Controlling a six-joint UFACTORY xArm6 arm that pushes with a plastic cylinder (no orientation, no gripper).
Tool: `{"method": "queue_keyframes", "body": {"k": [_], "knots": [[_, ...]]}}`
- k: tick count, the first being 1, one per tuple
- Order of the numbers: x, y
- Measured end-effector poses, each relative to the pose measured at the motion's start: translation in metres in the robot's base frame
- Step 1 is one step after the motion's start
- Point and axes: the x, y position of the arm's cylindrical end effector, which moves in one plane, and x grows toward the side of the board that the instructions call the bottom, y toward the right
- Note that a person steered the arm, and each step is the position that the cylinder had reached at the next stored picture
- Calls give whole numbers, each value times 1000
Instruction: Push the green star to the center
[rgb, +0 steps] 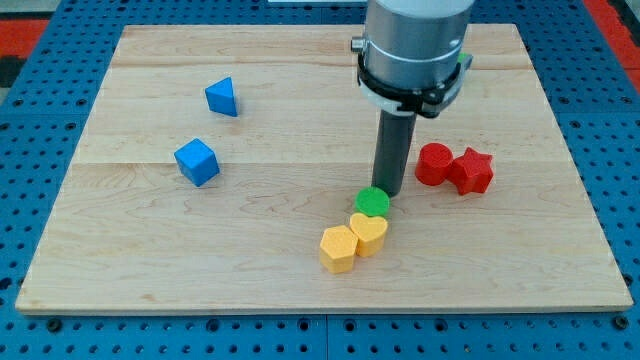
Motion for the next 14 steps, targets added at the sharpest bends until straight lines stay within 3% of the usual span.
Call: {"method": "queue_keyframes", "body": {"k": [2, 3, 4, 5, 7, 8, 13, 14], "knots": [[25, 1], [-2, 1], [-64, -5], [-115, 28], [-148, 192], [-199, 210], [-216, -17], [-214, -38]]}}
